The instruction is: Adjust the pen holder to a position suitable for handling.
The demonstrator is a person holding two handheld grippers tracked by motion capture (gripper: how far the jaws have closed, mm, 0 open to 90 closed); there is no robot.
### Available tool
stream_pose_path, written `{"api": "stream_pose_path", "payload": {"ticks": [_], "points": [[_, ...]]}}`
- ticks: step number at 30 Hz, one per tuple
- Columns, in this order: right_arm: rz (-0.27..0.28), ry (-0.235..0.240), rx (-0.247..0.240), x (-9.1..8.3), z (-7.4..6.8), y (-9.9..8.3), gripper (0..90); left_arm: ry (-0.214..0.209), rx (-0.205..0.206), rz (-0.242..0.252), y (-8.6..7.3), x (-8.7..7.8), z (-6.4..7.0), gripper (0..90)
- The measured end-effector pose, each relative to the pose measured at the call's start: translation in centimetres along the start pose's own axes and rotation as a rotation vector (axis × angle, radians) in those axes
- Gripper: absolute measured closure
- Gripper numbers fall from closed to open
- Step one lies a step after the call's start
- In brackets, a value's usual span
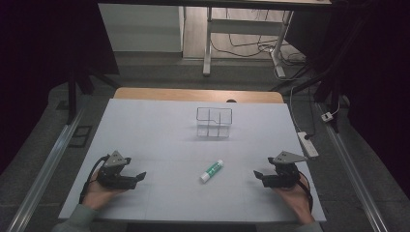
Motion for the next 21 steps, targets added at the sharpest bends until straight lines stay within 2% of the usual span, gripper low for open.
{"api": "stream_pose_path", "payload": {"ticks": [10,21], "points": [[-0.007,-0.017,0.007,0.5,0.0,0.6,22.9,-0.004,0.002,-0.003,0.0,0.1,0.0,15.7],[-0.012,-0.036,0.047,2.0,0.5,2.2,27.7,-0.005,0.001,-0.002,0.0,0.1,0.0,15.6]]}}
Point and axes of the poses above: each handheld gripper's, and its own axes: x roughly forward along the jaws, y roughly out of its top, z roughly to its right, the point moved 10 cm from there along x, roughly forward along the jaws, and after that the axes turned 14 degrees about -y, right-handed, at the moved point
